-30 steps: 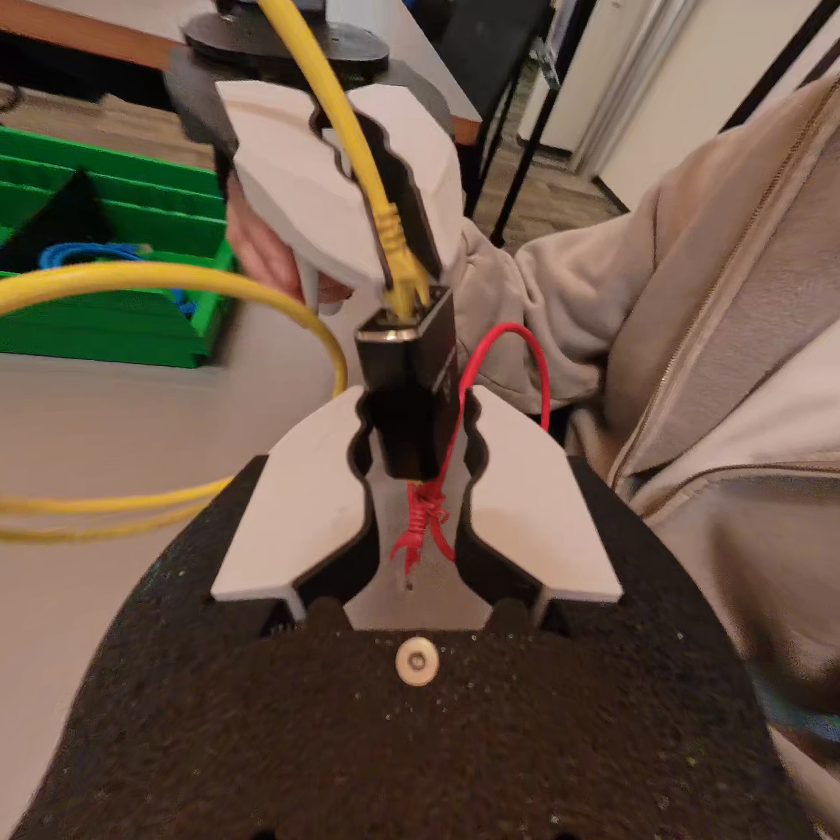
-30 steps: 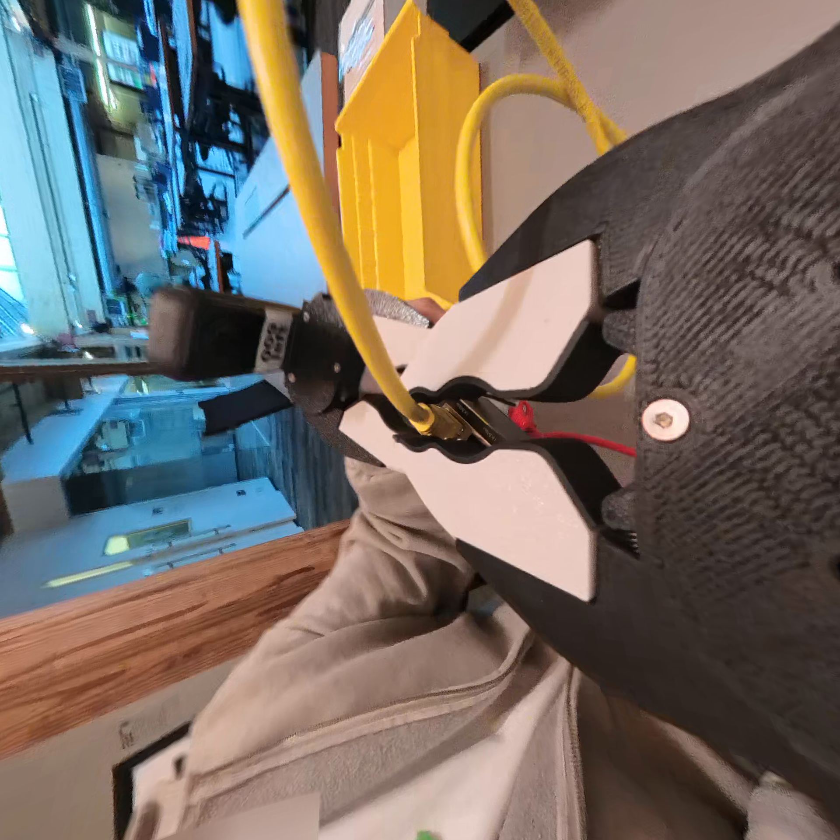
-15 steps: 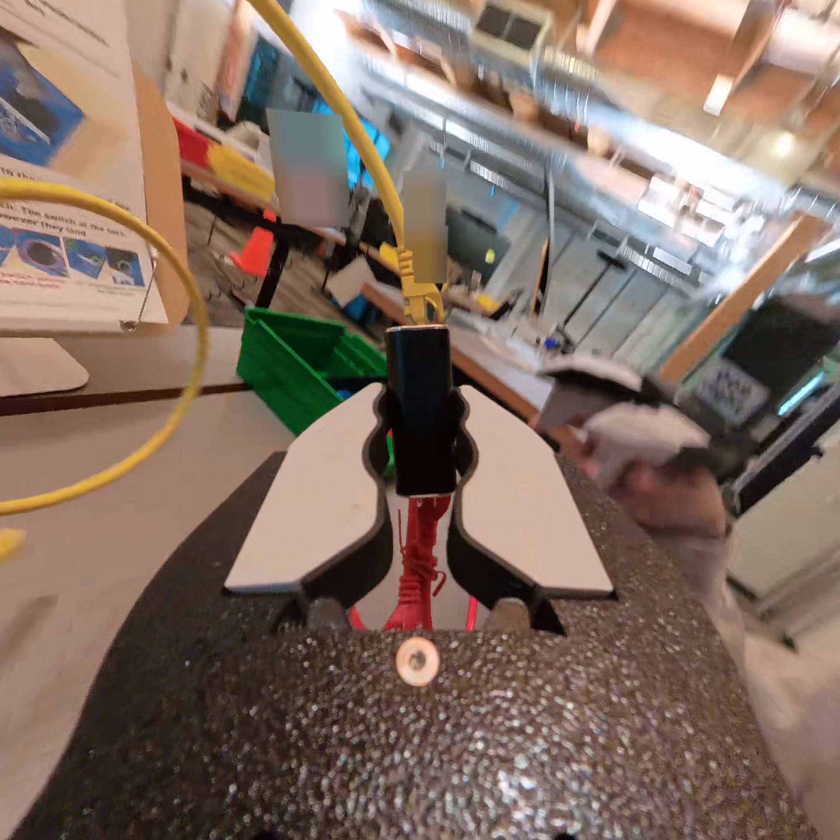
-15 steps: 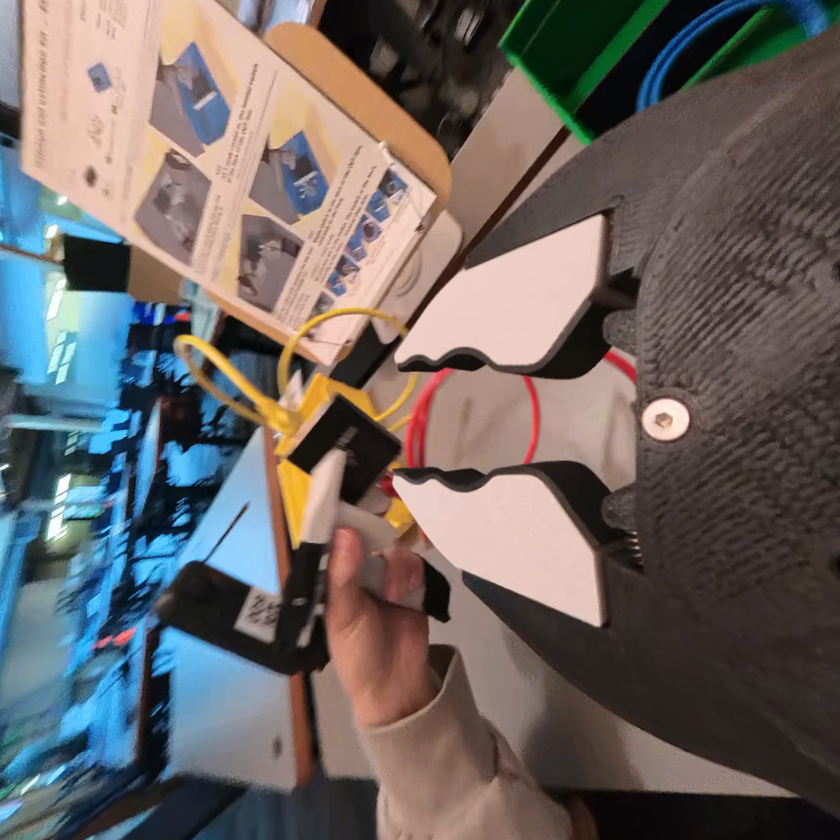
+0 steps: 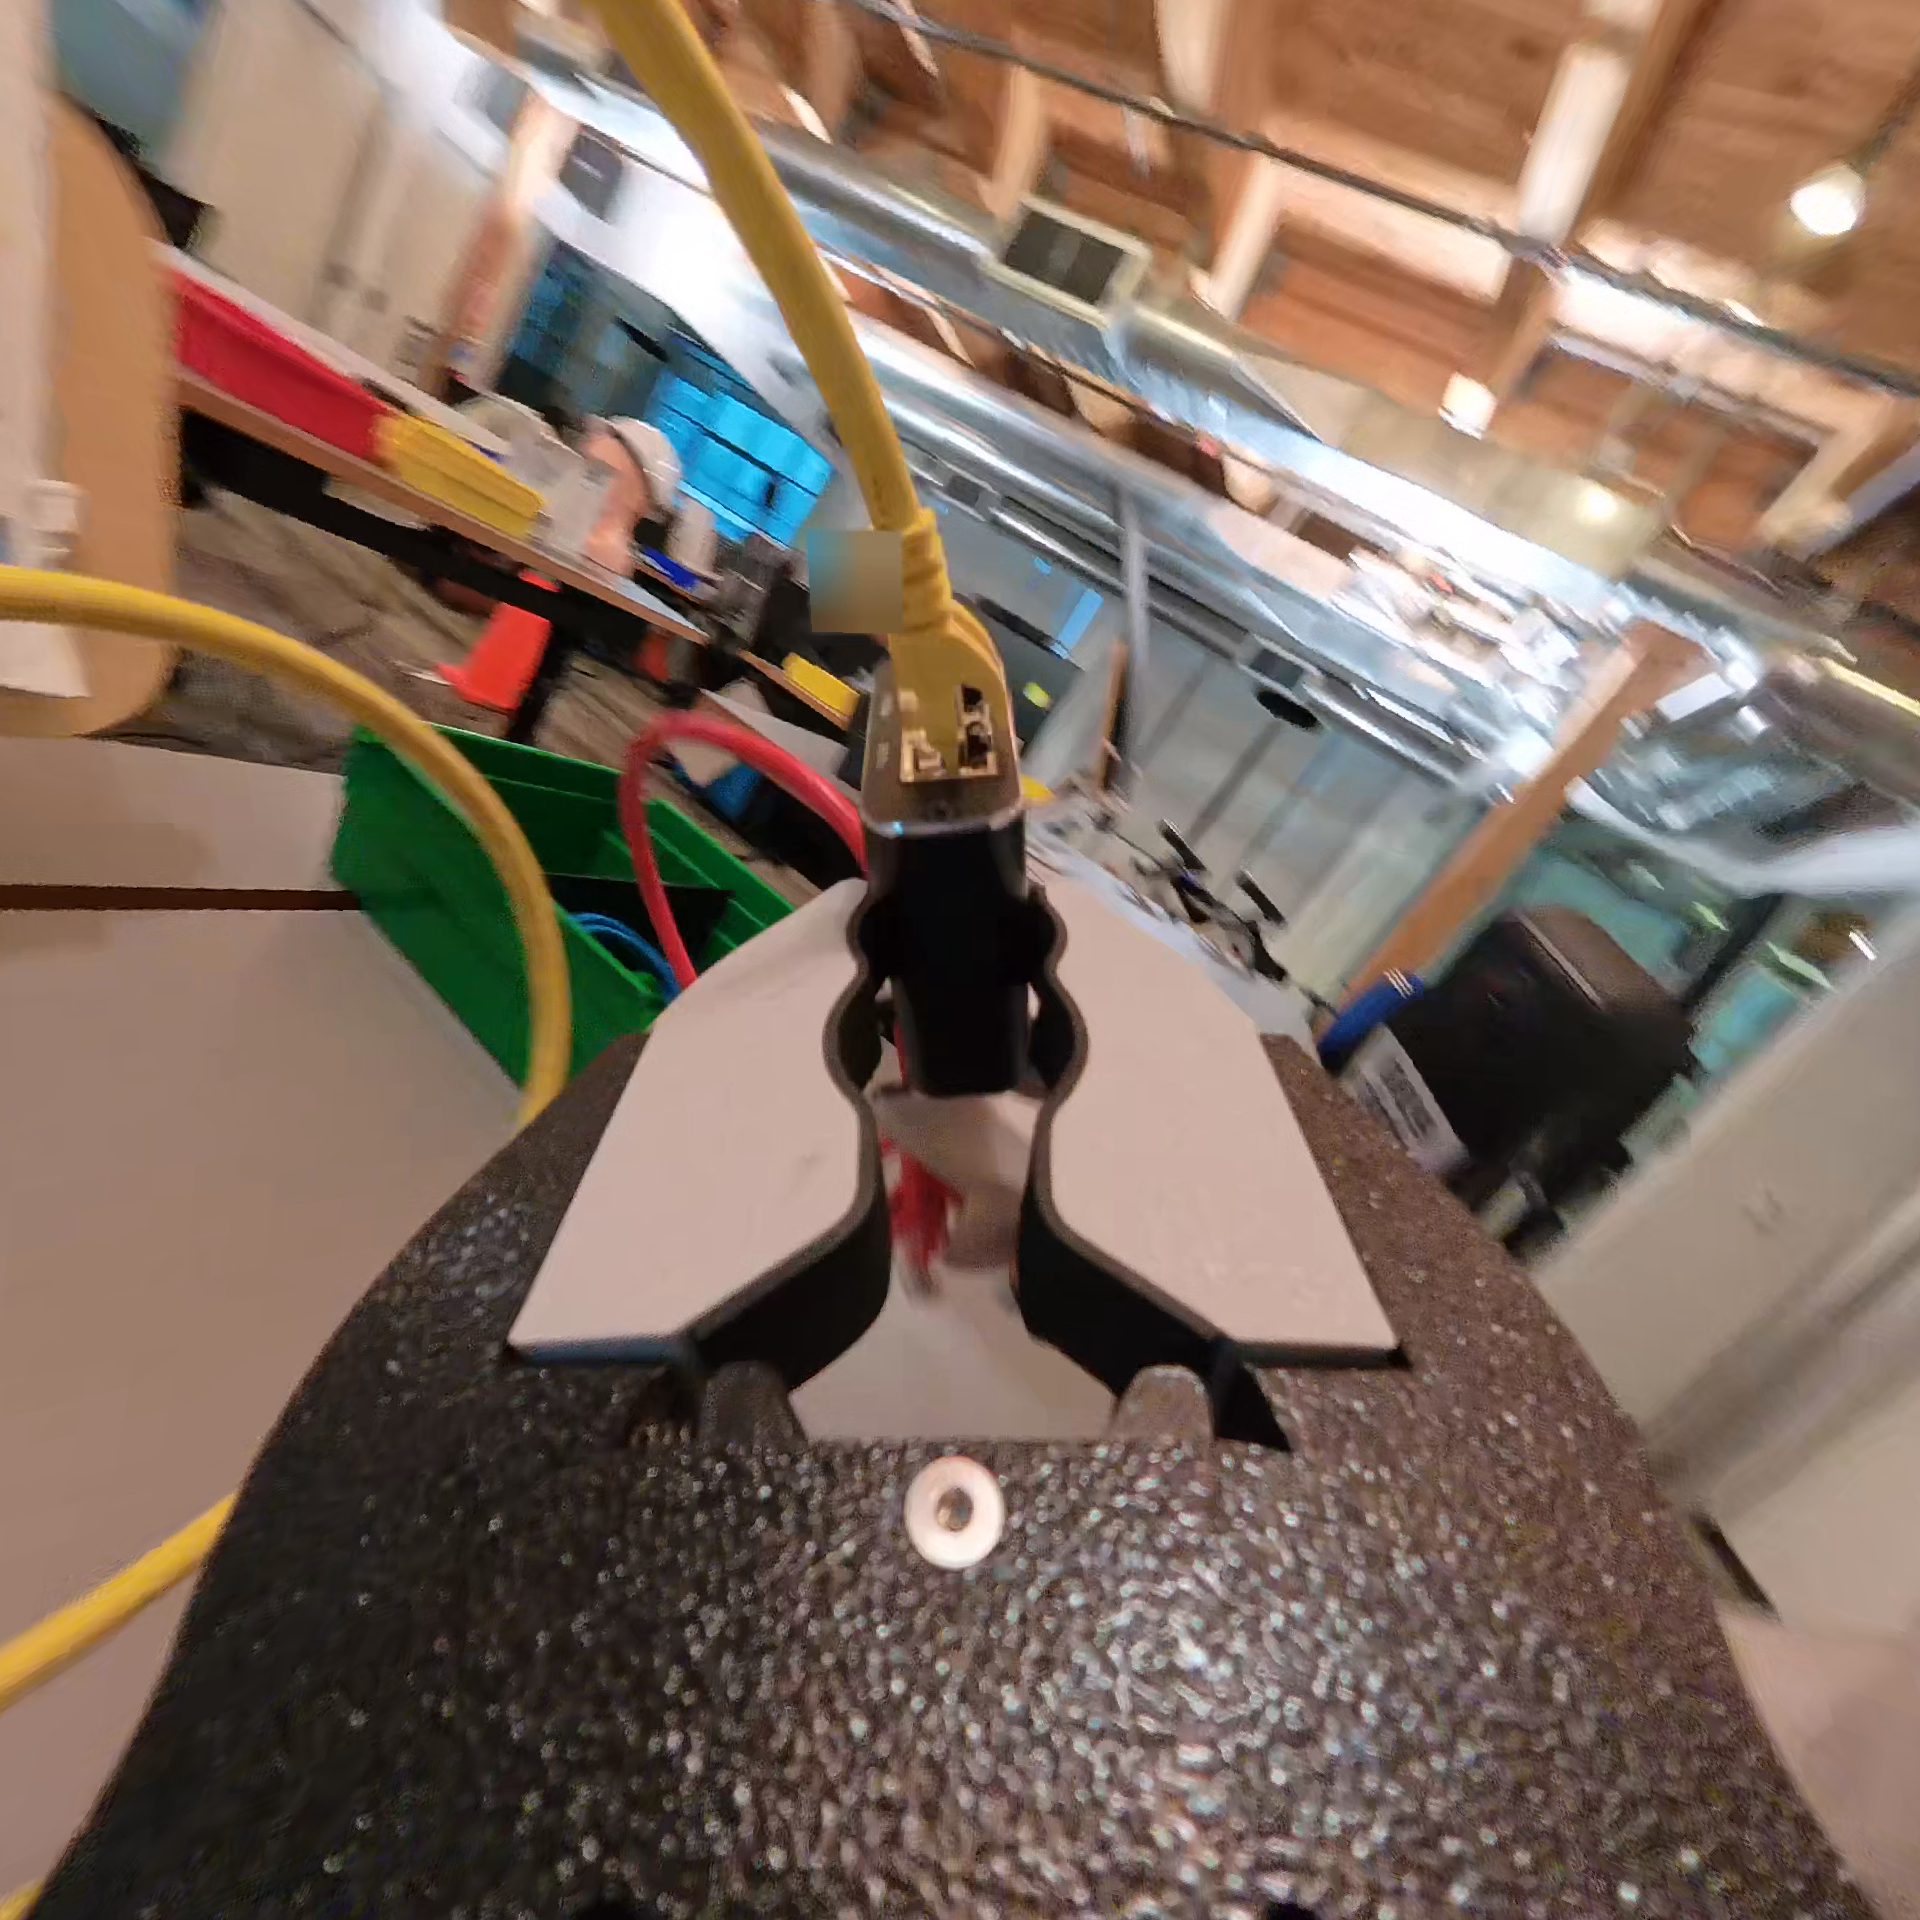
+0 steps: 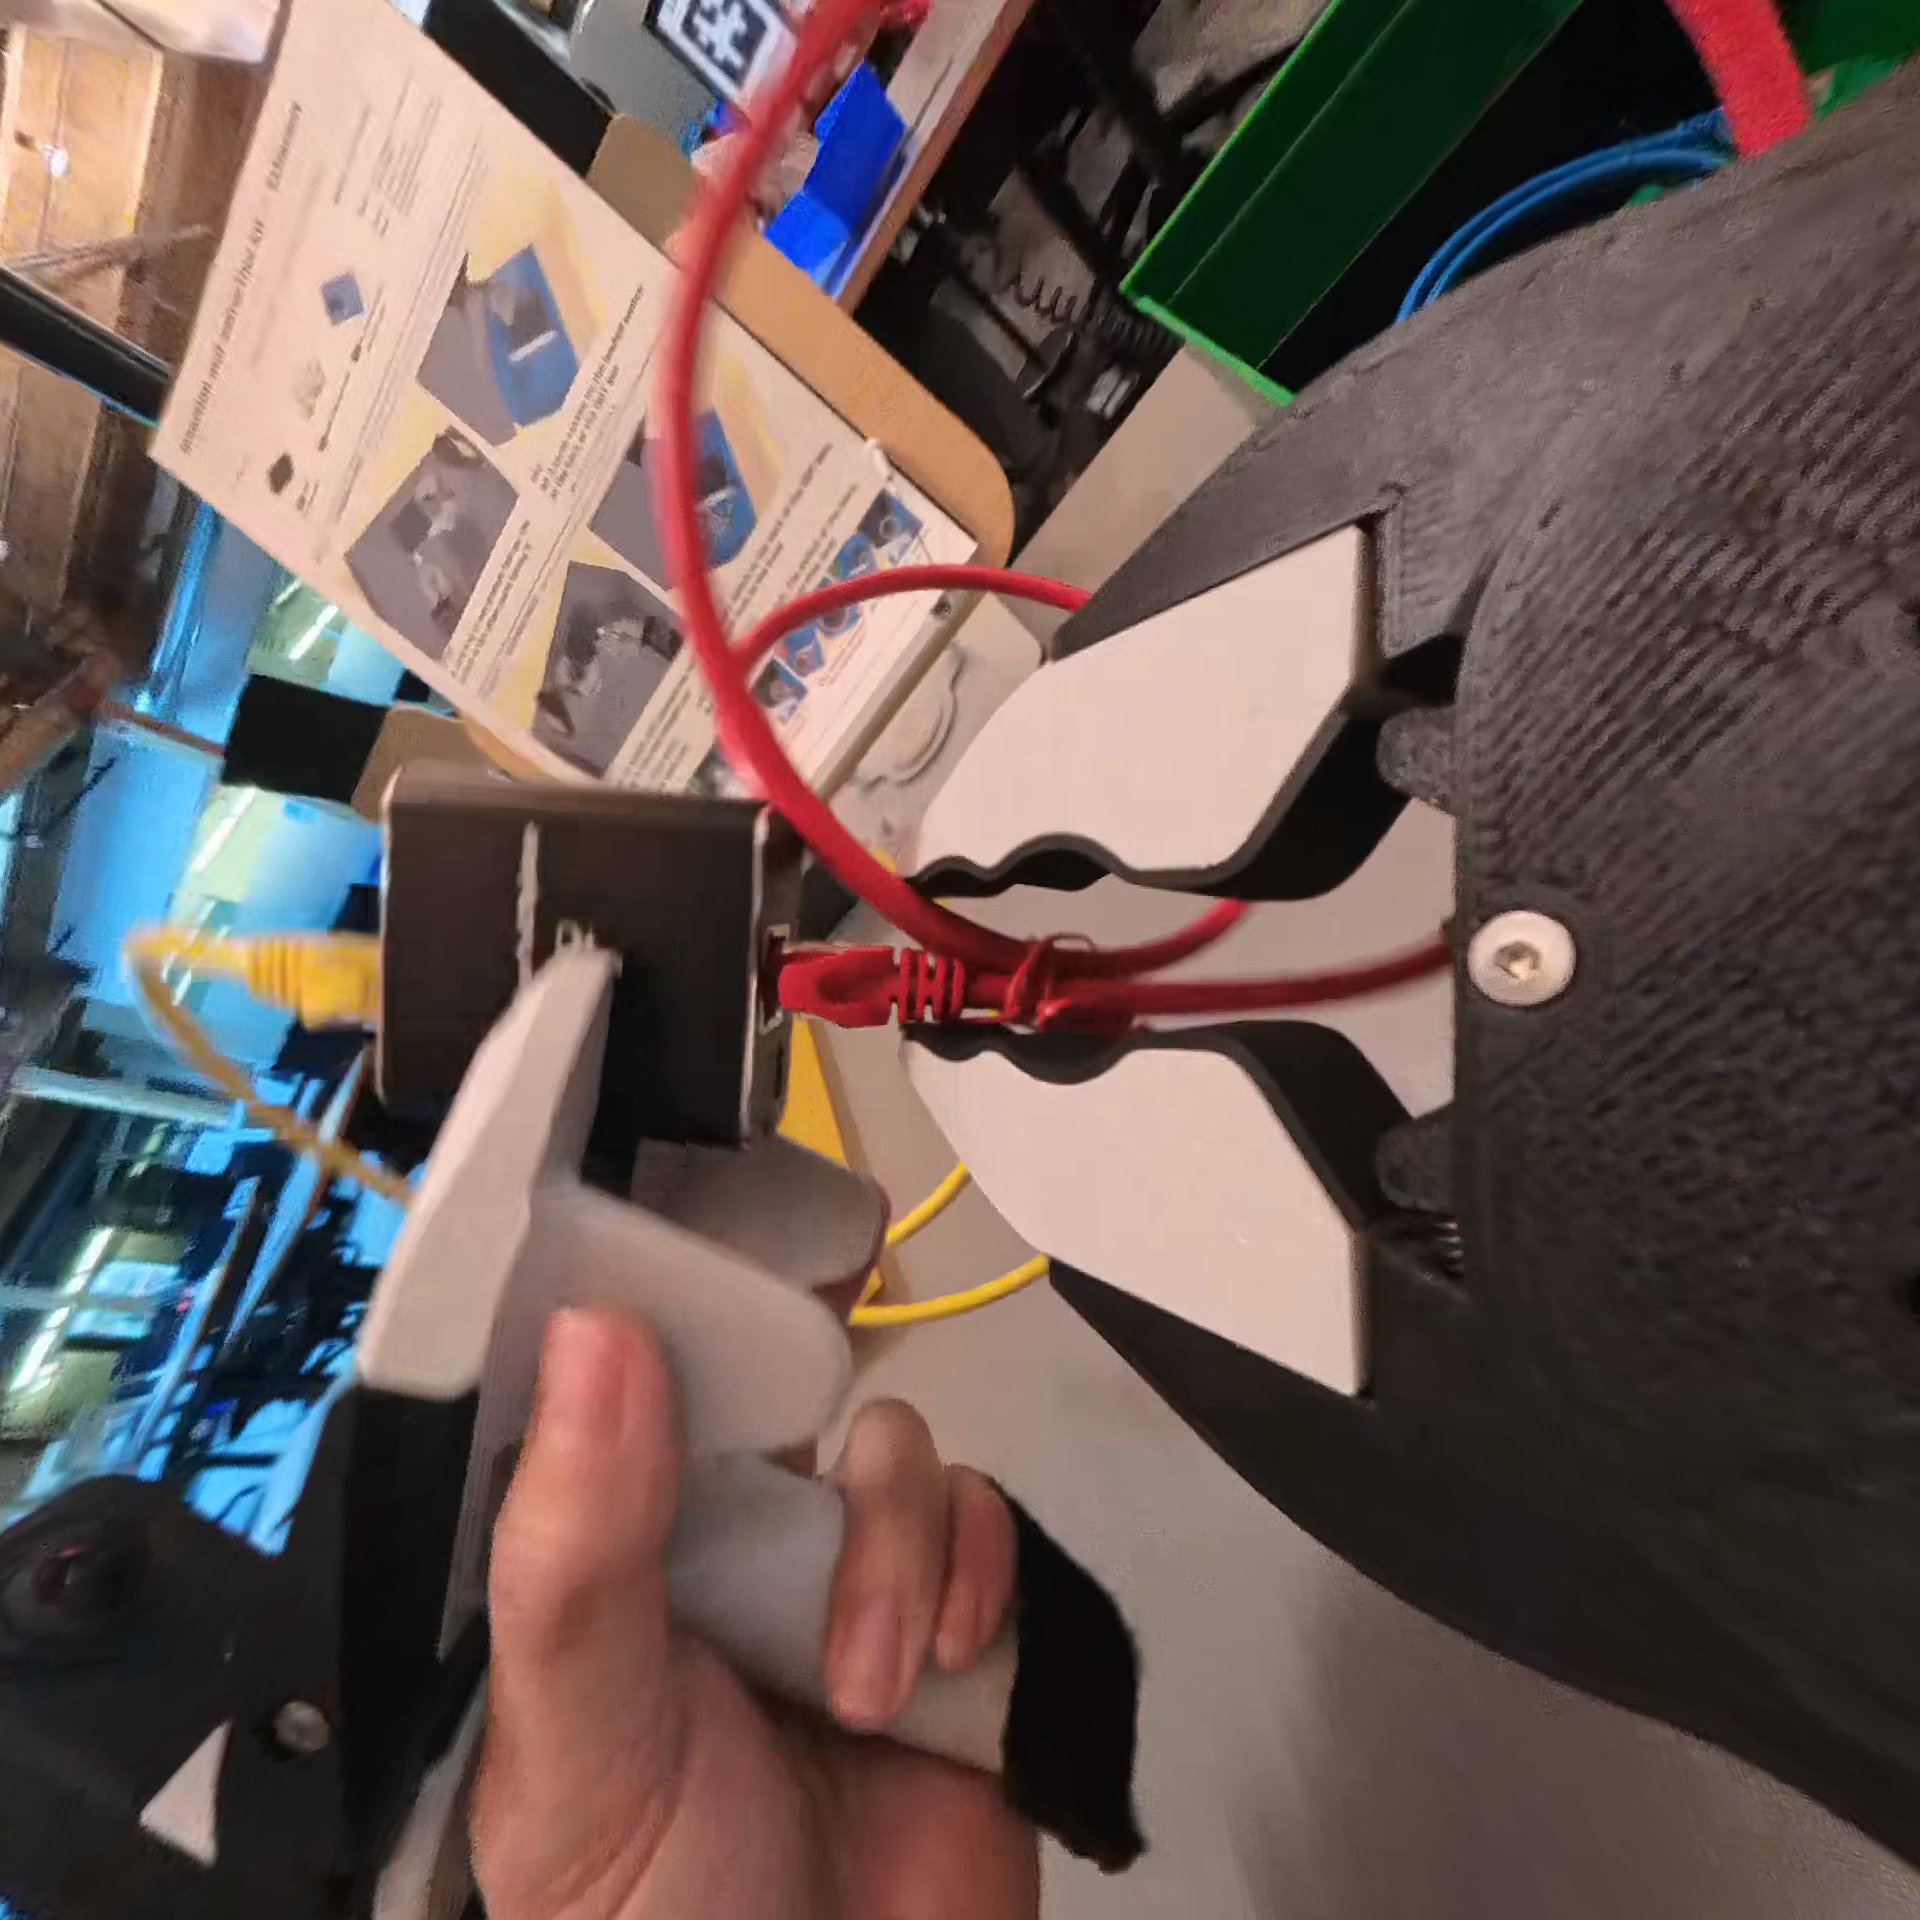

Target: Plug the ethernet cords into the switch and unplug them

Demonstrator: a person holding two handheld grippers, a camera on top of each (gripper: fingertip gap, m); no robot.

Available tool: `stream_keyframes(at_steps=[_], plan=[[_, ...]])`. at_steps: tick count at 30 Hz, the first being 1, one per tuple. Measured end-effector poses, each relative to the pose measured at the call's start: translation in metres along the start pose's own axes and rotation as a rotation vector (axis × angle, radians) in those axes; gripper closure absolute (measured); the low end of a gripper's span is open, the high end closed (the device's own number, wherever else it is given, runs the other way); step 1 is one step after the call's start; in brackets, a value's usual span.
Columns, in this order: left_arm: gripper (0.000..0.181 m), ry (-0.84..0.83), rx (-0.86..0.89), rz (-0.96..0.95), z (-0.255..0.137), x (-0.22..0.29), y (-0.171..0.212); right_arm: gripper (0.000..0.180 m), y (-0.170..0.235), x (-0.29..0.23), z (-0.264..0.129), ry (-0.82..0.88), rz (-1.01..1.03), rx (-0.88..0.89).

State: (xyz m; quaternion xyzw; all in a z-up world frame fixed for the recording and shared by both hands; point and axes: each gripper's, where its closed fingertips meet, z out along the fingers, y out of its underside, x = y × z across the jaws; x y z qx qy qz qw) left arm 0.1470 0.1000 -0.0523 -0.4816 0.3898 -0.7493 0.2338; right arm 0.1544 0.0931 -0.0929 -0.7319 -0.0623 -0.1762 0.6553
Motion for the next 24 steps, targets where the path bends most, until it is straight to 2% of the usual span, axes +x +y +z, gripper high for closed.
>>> stream_keyframes(at_steps=[2,7,11,15,19,21,22,24], plan=[[0.153,0.103,-0.104,0.040,-0.005,0.018,0.009,0.161,-0.006,0.007,-0.013,-0.052,0.028,0.045],[0.123,0.217,-0.448,0.076,-0.022,0.046,0.042,0.162,0.004,0.030,-0.028,-0.098,0.172,0.007],[0.129,0.391,-0.778,0.145,-0.064,0.095,0.083,0.162,0.016,0.032,-0.049,-0.202,0.118,-0.037],[0.132,0.354,-0.784,0.584,-0.078,0.125,0.067,0.162,0.027,0.033,-0.066,-0.247,0.114,-0.081],[0.123,0.097,-0.852,1.124,-0.060,0.084,0.035,0.162,0.031,0.015,-0.069,-0.342,0.065,-0.113],[0.121,0.036,-0.940,1.153,-0.053,0.063,0.031,0.162,0.039,0.006,-0.068,-0.361,0.010,-0.182],[0.113,0.072,-0.998,1.111,-0.051,0.058,0.037,0.162,0.042,0.001,-0.067,-0.369,-0.011,-0.206],[0.109,0.080,-1.033,1.100,-0.042,0.041,0.044,0.162,0.045,-0.009,-0.067,-0.407,-0.025,-0.235]])
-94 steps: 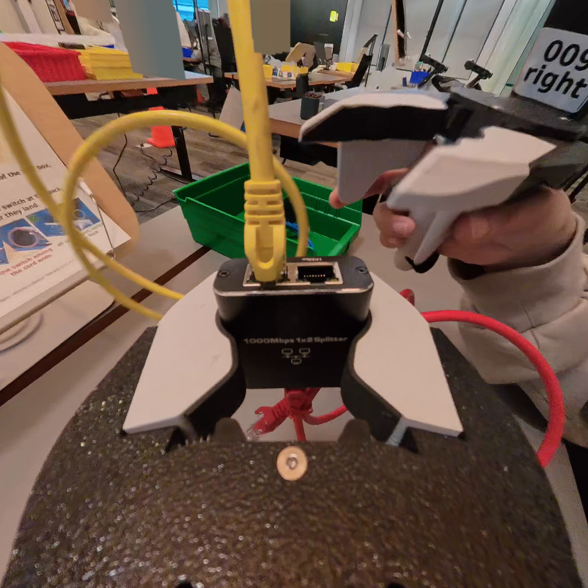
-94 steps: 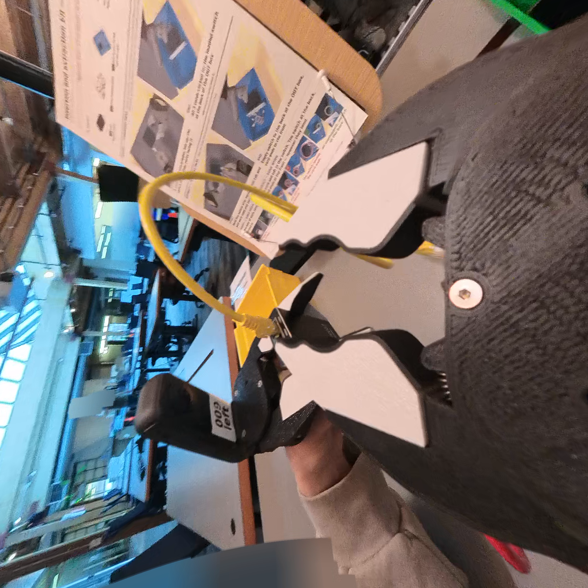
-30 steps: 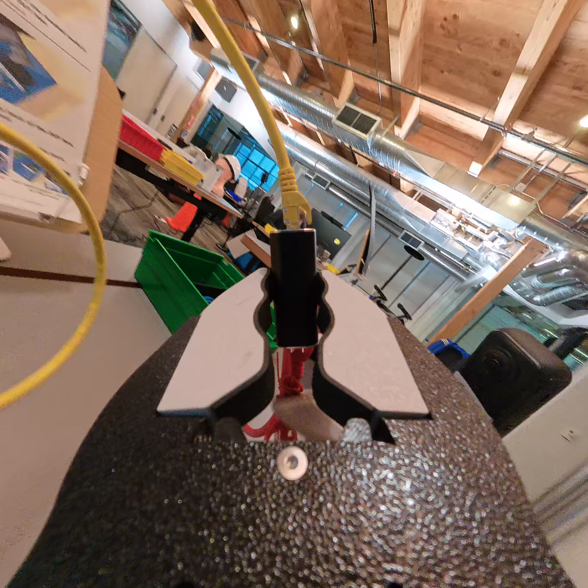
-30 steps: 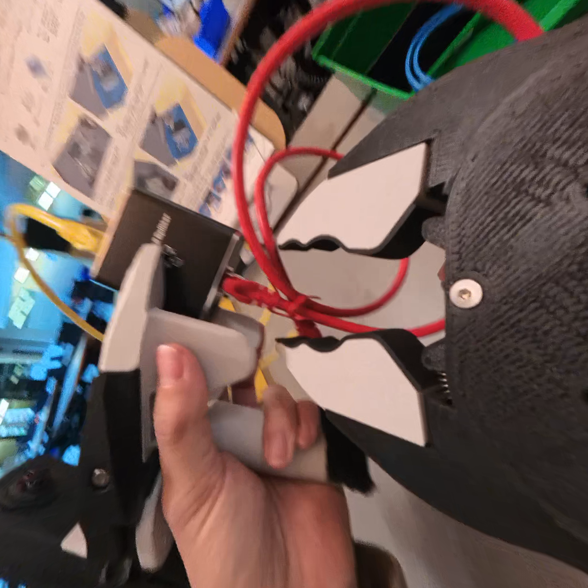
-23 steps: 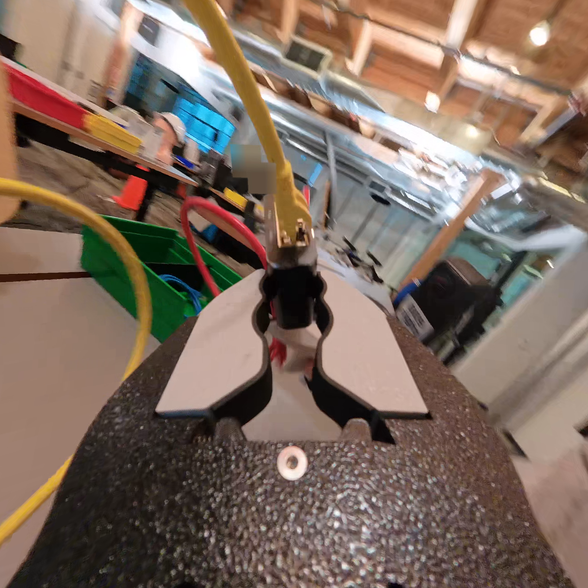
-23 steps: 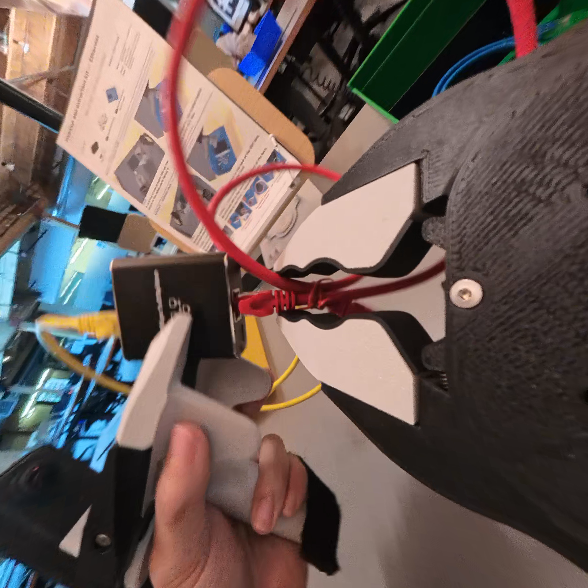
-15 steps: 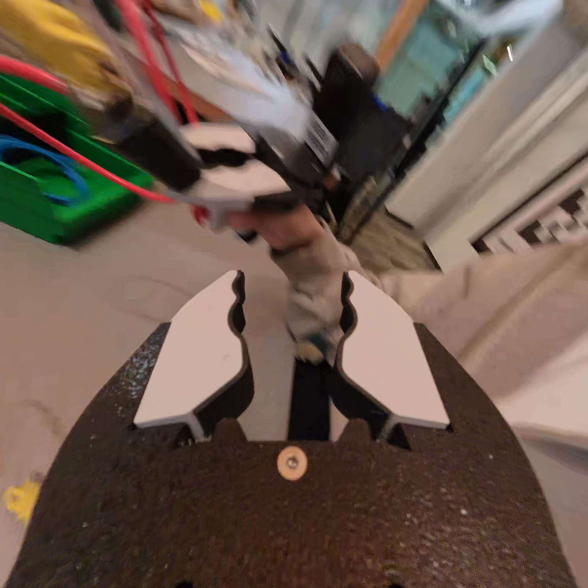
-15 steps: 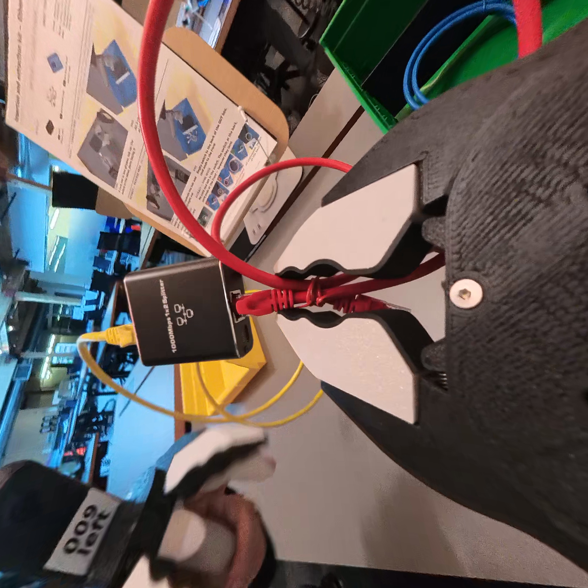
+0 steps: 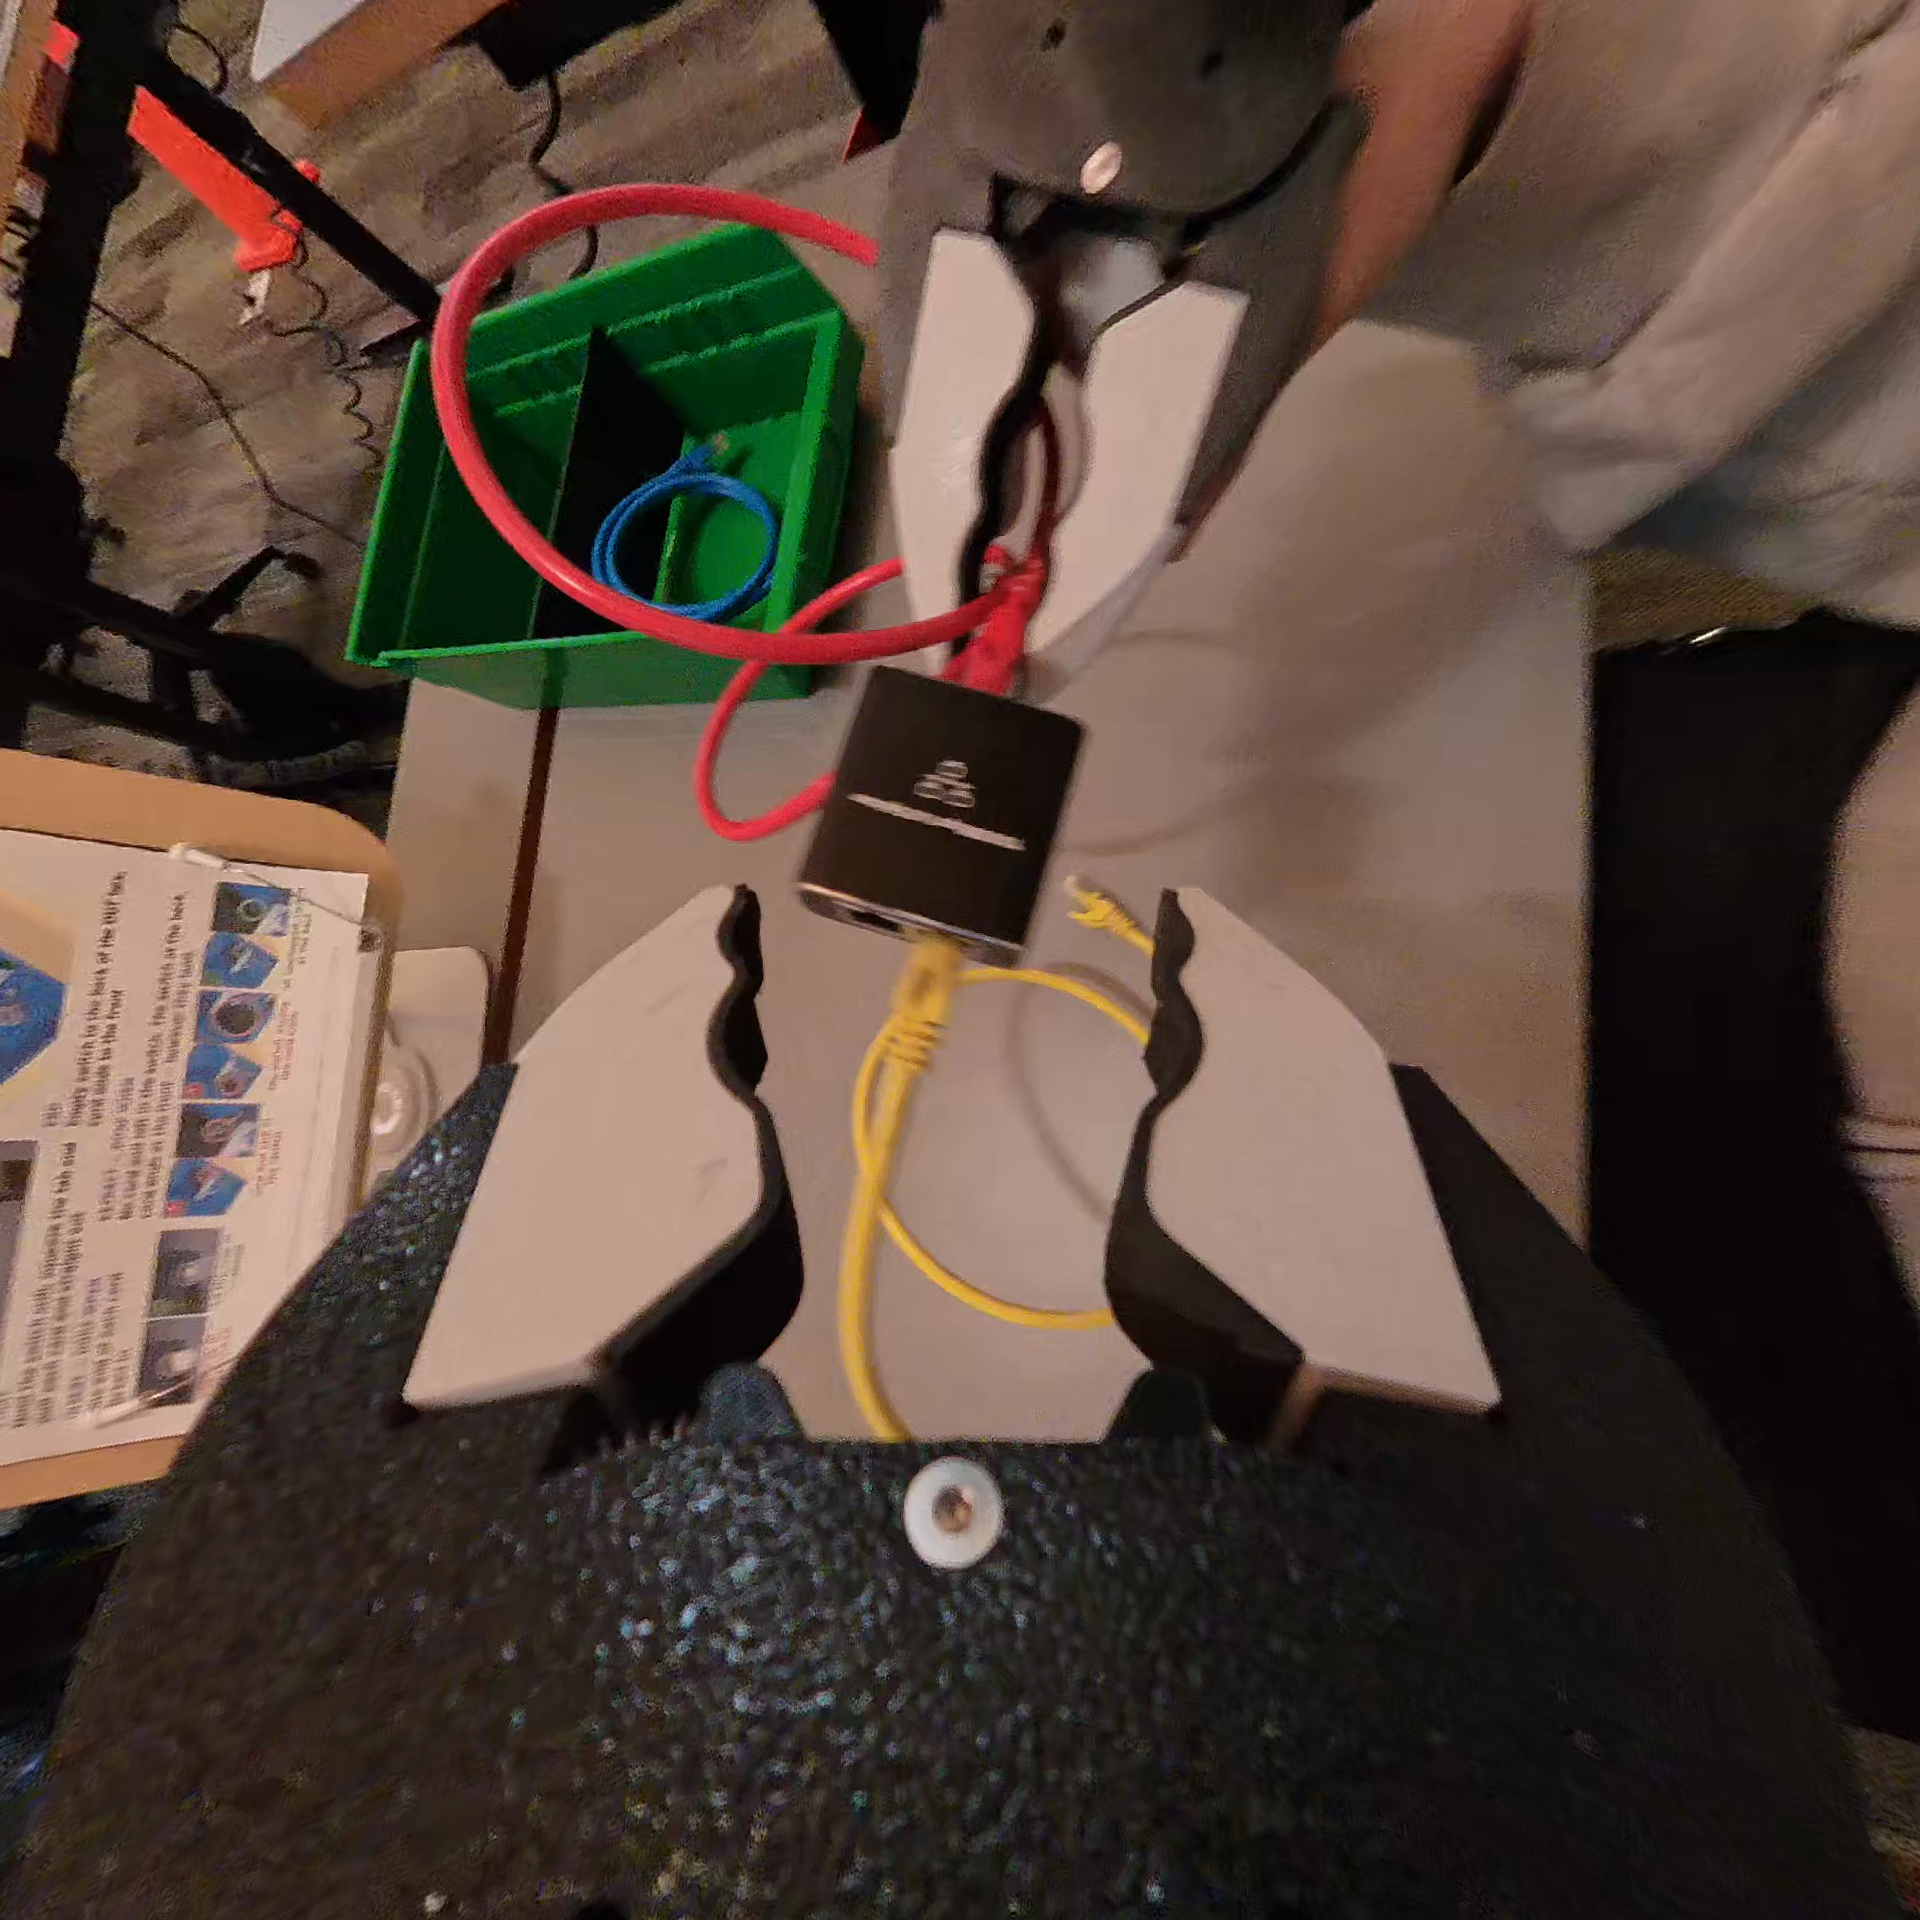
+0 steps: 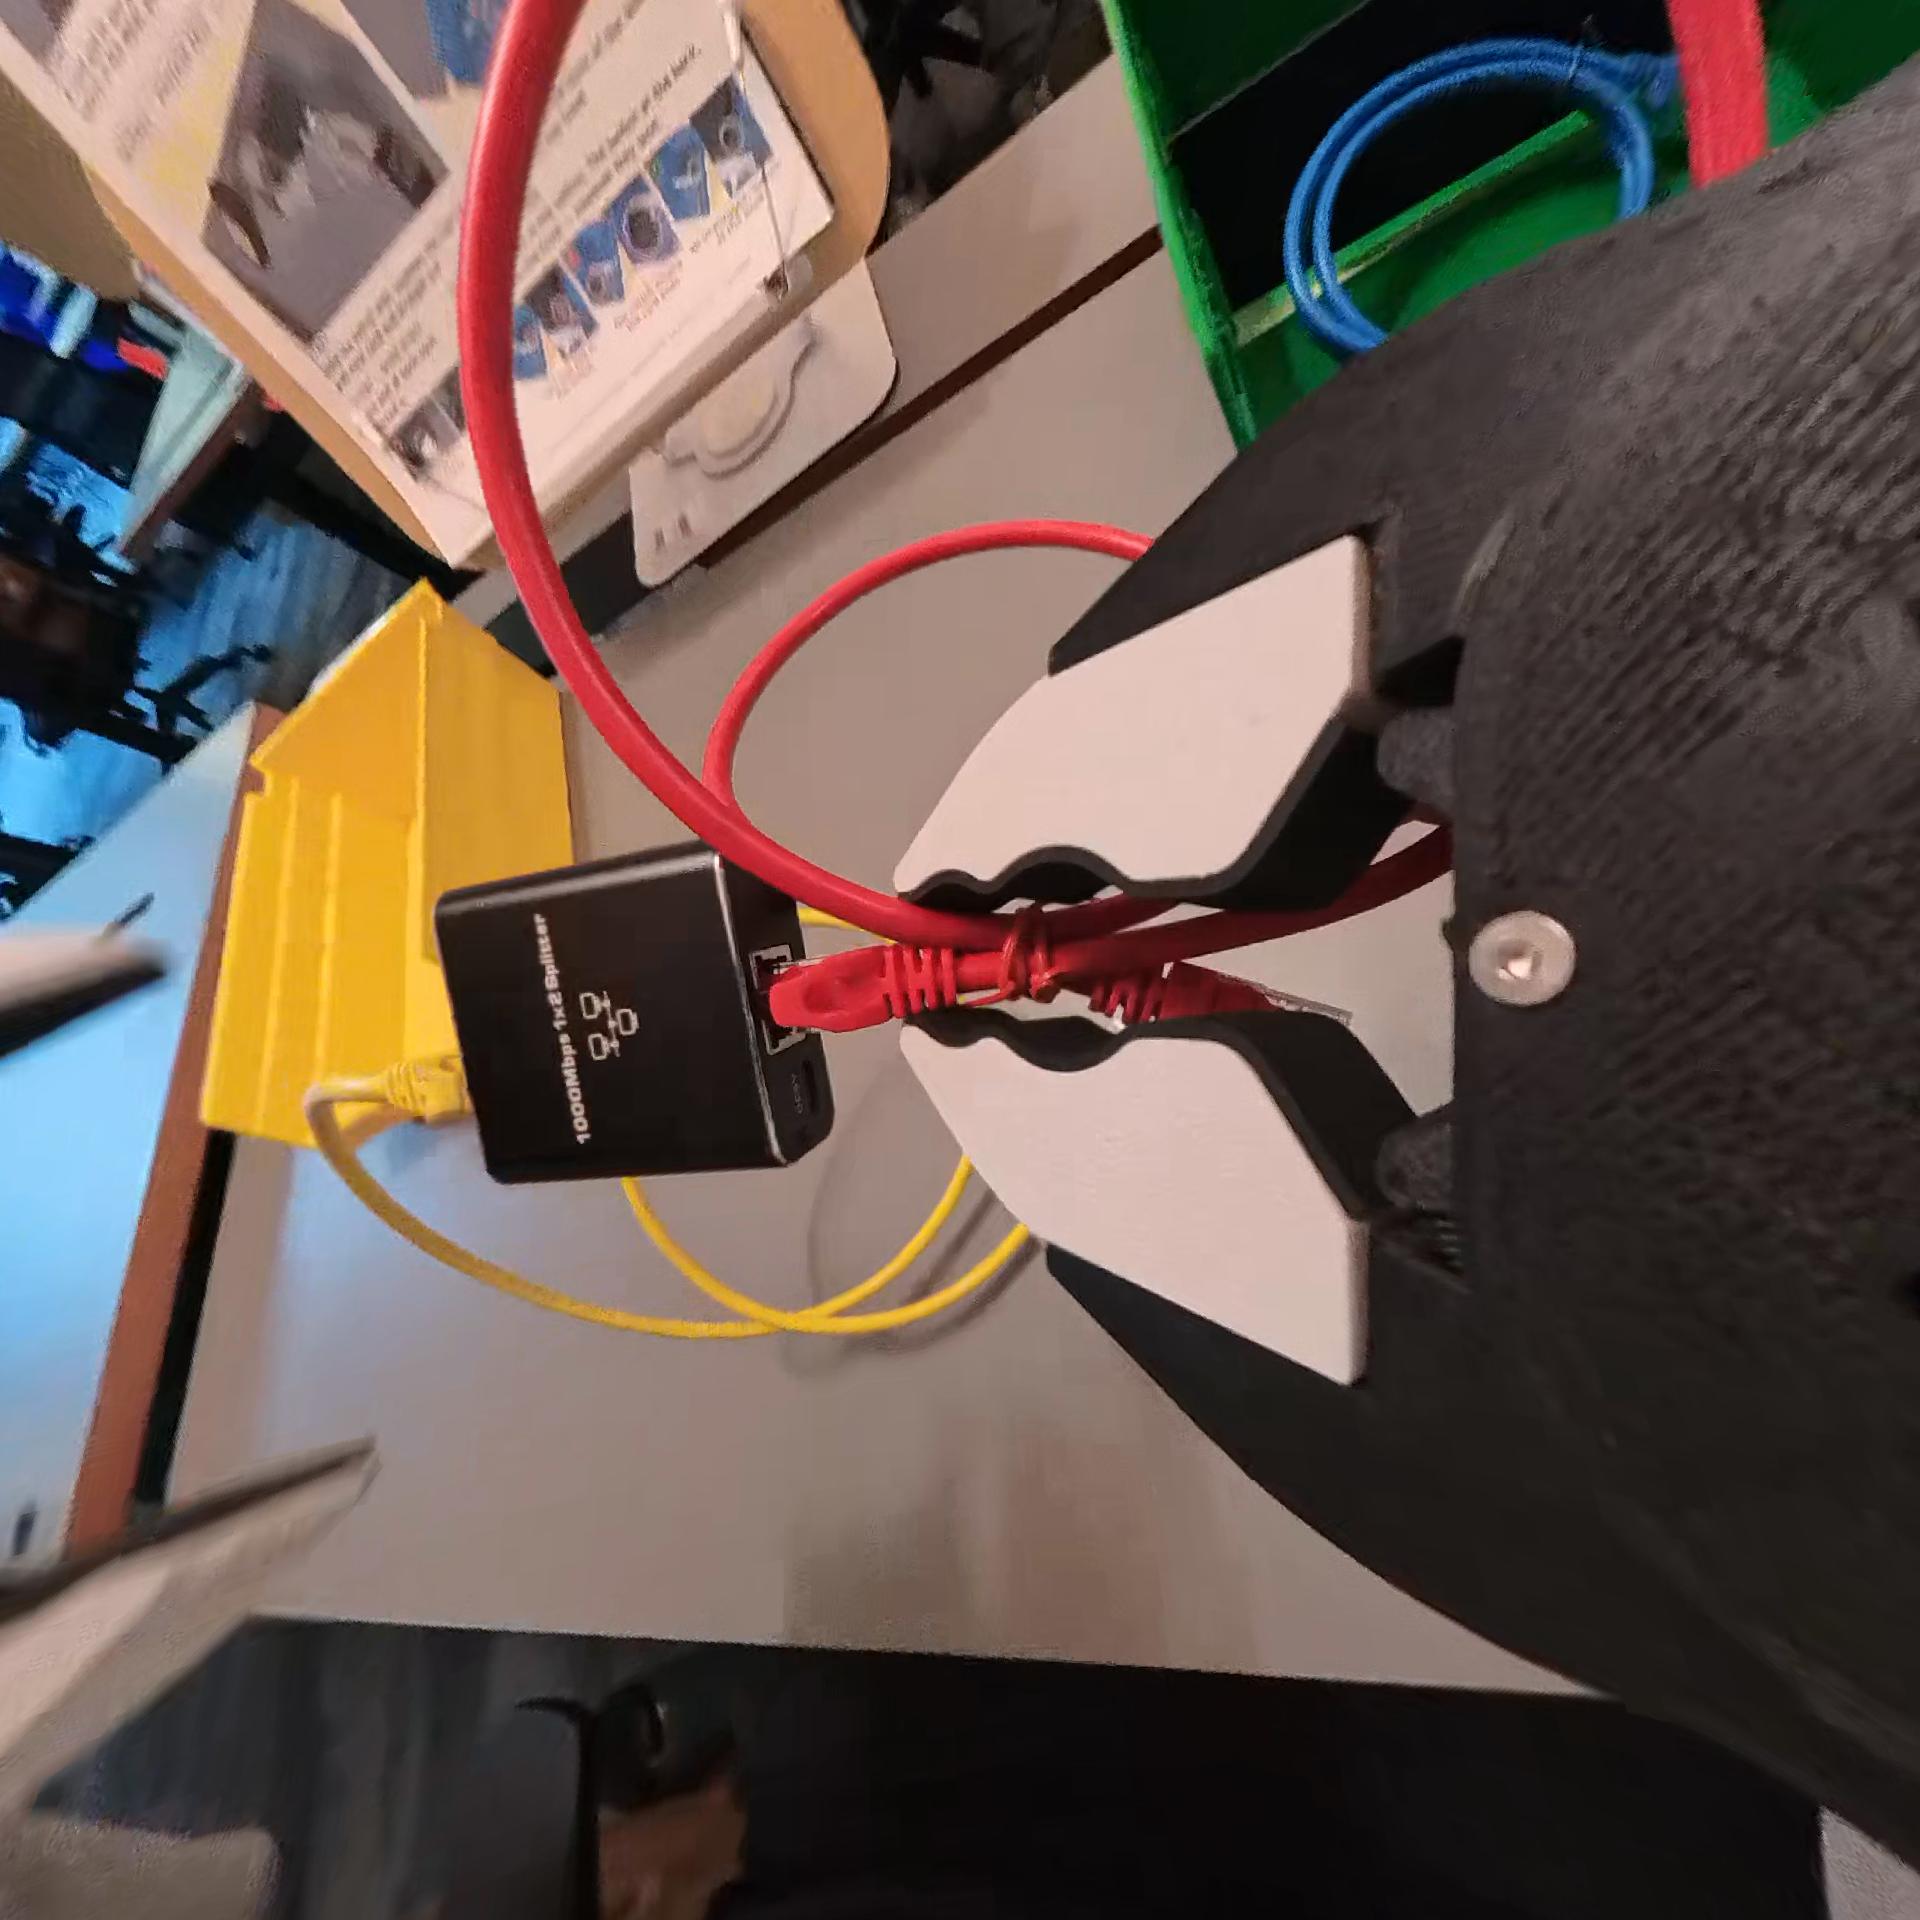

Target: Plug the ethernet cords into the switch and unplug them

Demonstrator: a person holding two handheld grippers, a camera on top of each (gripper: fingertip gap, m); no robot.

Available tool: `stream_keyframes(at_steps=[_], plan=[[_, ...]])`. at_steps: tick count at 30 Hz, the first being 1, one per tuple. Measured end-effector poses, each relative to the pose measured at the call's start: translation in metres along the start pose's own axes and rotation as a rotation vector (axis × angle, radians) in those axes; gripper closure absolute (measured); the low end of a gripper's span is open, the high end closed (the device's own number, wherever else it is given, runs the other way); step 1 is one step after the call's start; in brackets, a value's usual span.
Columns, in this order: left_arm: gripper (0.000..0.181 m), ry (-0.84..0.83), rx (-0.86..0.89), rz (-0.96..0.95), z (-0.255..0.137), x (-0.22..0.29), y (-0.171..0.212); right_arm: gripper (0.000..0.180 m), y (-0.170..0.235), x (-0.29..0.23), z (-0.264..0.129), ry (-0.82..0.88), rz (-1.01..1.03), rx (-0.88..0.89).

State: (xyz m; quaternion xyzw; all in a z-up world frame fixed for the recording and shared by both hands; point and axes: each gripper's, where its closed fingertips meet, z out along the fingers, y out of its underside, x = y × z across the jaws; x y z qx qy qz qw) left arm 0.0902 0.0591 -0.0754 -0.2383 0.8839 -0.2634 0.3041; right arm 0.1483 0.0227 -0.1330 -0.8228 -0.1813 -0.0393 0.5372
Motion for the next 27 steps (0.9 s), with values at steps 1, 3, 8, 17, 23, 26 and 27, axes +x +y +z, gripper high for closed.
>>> stream_keyframes(at_steps=[1,3,8,17,23,26,27], plan=[[0.109,-0.009,-0.027,0.018,0.009,-0.005,0.007,0.162,0.000,-0.005,0.002,-0.019,-0.011,-0.006],[0.105,0.024,-0.101,0.039,0.027,-0.005,0.022,0.162,-0.001,-0.011,0.004,-0.045,-0.019,-0.021],[0.100,0.138,-0.185,0.054,0.058,0.013,0.039,0.162,-0.003,-0.016,0.004,-0.046,-0.058,-0.047],[0.104,0.109,-0.197,0.149,0.085,0.016,0.049,0.162,0.004,-0.019,0.005,-0.069,-0.089,-0.081],[0.106,0.097,-0.015,0.170,0.086,0.013,0.038,0.162,0.003,-0.018,0.003,-0.072,-0.069,-0.067],[0.106,0.068,-0.063,0.211,0.091,0.013,0.048,0.162,0.008,-0.021,0.007,-0.071,-0.090,-0.118],[0.106,0.066,-0.087,0.212,0.092,0.013,0.051,0.162,0.010,-0.022,0.009,-0.077,-0.091,-0.128]])
